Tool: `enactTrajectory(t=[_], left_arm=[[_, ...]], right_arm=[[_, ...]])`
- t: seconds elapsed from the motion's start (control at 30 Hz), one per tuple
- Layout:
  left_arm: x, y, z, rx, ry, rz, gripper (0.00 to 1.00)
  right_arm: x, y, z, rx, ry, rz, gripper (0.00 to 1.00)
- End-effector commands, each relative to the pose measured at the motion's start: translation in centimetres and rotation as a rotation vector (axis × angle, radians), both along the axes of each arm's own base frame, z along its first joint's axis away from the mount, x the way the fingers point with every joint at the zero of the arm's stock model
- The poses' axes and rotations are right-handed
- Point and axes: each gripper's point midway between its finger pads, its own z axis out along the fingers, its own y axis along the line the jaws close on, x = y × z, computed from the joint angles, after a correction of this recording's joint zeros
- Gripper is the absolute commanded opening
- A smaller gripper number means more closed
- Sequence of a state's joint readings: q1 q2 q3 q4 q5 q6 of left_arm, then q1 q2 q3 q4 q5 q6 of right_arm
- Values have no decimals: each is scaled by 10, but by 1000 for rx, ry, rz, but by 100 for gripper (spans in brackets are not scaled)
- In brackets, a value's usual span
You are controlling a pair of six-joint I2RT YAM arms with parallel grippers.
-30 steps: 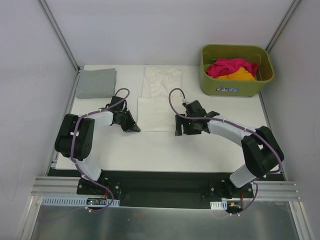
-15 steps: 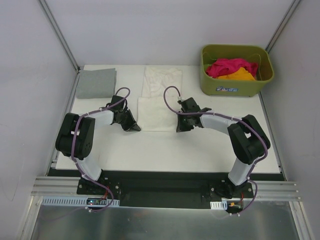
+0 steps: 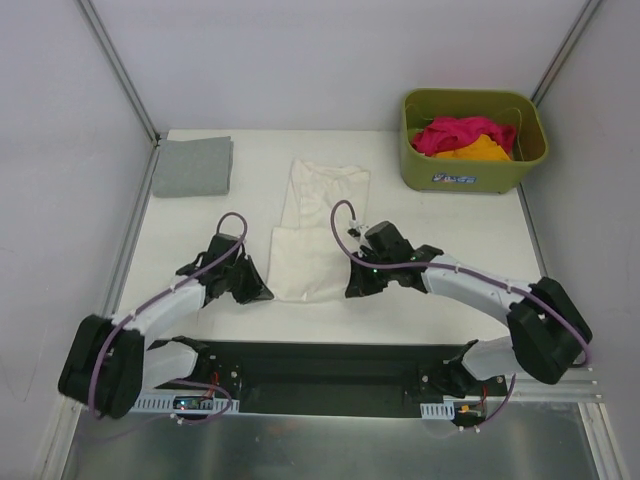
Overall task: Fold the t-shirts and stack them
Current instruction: Grab one side of the 2/3 rectangular tshirt with both arms, then fold the long partially folded tshirt into a neat square
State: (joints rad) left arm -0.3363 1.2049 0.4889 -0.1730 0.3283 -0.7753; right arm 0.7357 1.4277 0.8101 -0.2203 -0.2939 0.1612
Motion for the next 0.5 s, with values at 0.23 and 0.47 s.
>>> enactTrajectory(t=[0.23, 0.47], left_arm=[[-69, -3, 60, -137, -113, -24, 0], [-76, -7, 104, -222, -208, -43, 0]], right_arm=[[-107, -9, 52, 115, 164, 106, 1], [-115, -13, 92, 141, 132, 142, 1]])
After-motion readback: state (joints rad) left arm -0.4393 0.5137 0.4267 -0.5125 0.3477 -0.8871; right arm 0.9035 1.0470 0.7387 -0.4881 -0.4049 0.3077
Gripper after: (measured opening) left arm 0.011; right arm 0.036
